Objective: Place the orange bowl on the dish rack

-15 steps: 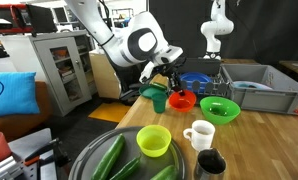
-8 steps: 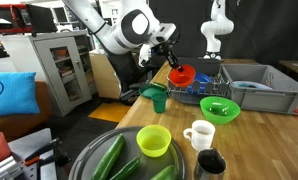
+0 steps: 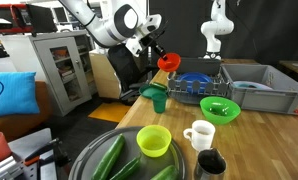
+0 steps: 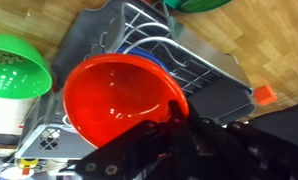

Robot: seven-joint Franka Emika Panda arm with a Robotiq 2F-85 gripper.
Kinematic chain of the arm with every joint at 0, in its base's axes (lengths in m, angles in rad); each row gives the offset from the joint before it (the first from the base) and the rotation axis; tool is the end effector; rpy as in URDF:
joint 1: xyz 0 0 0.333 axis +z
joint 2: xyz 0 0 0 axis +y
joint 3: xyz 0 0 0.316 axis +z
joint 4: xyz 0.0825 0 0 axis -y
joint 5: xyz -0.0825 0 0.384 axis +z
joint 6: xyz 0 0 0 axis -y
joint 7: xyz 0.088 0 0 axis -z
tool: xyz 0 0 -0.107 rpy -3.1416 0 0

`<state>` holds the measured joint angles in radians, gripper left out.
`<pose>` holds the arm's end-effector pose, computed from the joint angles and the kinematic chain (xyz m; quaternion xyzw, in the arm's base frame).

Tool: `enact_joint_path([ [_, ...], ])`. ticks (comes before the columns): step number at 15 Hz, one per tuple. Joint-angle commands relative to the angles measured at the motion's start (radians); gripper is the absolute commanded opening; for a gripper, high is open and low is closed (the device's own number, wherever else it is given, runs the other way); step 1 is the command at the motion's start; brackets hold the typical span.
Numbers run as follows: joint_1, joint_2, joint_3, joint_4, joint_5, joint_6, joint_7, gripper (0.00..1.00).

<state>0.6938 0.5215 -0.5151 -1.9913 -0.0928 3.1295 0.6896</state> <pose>0.6389 0.1557 0.3041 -0.9286 0.1272 -0.3478 0.0259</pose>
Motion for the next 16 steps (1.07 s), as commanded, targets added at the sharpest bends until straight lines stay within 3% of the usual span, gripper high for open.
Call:
enact_joint_path([
  [1,-0.012,0.0,0.021,0.008,-0.004,-0.006,-0.023,0.08],
  [10,-0.035,0.0,0.037,0.016,-0.016,-0.01,-0.051,0.08],
  [11,-0.035,0.0,0.037,0.016,-0.016,-0.01,-0.052,0.02],
  [12,-0.037,0.008,0.033,0.033,-0.024,-0.02,-0.062,0.02],
  [16,-0.129,0.048,0.126,0.144,-0.044,-0.068,-0.183,0.02],
])
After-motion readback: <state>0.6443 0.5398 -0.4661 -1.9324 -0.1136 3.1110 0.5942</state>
